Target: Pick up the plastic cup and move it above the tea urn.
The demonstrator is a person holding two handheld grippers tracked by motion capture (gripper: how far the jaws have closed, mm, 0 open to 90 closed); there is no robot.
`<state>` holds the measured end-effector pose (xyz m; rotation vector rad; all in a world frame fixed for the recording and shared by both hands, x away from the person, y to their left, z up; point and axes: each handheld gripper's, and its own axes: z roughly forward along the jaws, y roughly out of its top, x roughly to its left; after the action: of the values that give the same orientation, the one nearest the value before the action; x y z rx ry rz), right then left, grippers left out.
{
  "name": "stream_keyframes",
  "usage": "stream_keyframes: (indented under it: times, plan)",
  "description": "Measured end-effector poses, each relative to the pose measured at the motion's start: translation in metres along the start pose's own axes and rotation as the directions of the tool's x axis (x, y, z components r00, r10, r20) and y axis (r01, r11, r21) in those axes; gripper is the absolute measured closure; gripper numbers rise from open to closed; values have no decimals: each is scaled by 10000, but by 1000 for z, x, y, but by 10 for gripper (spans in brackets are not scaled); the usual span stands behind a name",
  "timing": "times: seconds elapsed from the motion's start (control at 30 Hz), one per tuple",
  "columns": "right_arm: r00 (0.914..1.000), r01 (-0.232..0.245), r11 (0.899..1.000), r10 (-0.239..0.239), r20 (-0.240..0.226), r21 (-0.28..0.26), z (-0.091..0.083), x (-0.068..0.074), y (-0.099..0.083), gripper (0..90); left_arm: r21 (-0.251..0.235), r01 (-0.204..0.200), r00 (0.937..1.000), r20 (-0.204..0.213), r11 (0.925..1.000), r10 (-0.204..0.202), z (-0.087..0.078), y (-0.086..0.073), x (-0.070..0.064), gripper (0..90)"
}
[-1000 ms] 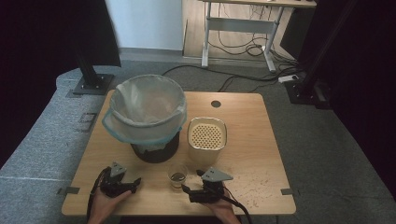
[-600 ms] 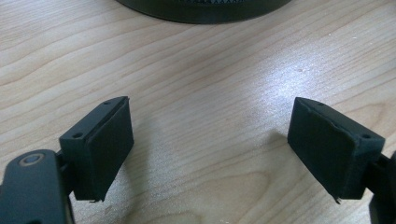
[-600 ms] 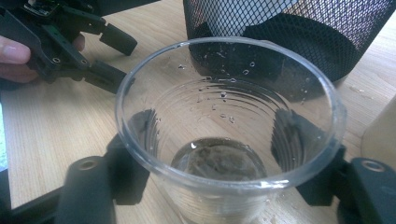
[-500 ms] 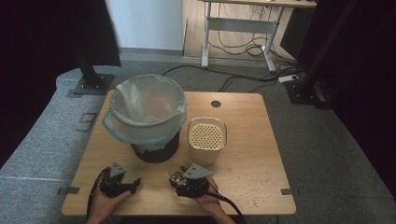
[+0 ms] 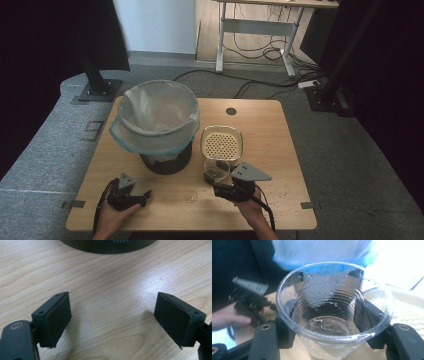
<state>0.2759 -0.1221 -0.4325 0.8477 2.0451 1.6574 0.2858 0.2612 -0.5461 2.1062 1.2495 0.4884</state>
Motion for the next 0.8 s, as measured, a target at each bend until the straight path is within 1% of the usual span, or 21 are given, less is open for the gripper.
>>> stream_keyframes:
  times: [0.1, 0.2, 0.23, 0.27, 0.3, 0.4, 0.43, 0.47, 0.57, 0.67, 0.7, 0.73, 0.77, 0.8]
  plan:
    - [9995, -2, 9997, 9, 304, -229, -8, -11, 14, 382, 4, 11, 10000, 4, 10000, -11, 0, 0, 0, 135]
    - [9985, 90, 9995, -74, 552, -287, -11, -21, 26, 382, -6, 24, 10000, -2, 10000, -24, 0, 0, 0, 135]
    - [9975, 137, 9995, -117, 699, -283, -11, -27, 31, 382, -8, 25, 10000, -3, 10000, -25, 1, 1, 0, 135]
    - [9959, 50, 9995, -23, 909, -297, -10, -36, 39, 382, -3, 21, 10000, -9, 10000, -21, 1, 1, 0, 135]
    - [9959, 50, 9995, -23, 909, -297, -10, -36, 39, 382, 0, 20, 10000, -14, 10000, -20, 1, 1, 0, 135]
    - [9929, 25, 9992, 23, 1189, -401, -7, -49, 50, 380, -2, 25, 10000, -19, 10000, -25, 1, 1, 0, 135]
    - [9910, -81, 9989, 142, 1333, -466, -2, -59, 56, 379, 1, 24, 10000, -17, 10000, -24, 1, 1, 0, 135]
    - [9910, -81, 9989, 142, 1333, -466, -2, -59, 56, 379, 1, 23, 10000, -20, 10000, -23, 1, 1, 0, 135]
    - [9869, -270, 9987, 336, 1577, -434, 6, -73, 61, 379, 3, 8, 10000, -6, 10000, -8, 1, 1, 0, 135]
    - [9830, -249, 9991, 307, 1811, -344, 14, -85, 63, 379, 3, -15, 10000, 18, 10000, 15, 1, 1, 0, 135]
    - [9809, -292, 9991, 344, 1913, -300, 18, -93, 63, 379, 0, -12, 10000, 19, 10000, 12, 1, 1, 0, 135]
    - [9809, -292, 9991, 344, 1913, -300, 18, -93, 63, 379, 0, -12, 10000, 19, 10000, 12, 1, 1, 0, 135]
    - [9790, -409, 9988, 450, 1987, -251, 22, -102, 63, 379, 6, -21, 10000, 23, 10000, 21, 1, 1, 0, 135]
    - [9778, -573, 9980, 617, 2004, -276, 23, -106, 63, 379, 7, -27, 10000, 25, 10000, 27, 1, 1, 0, 134]
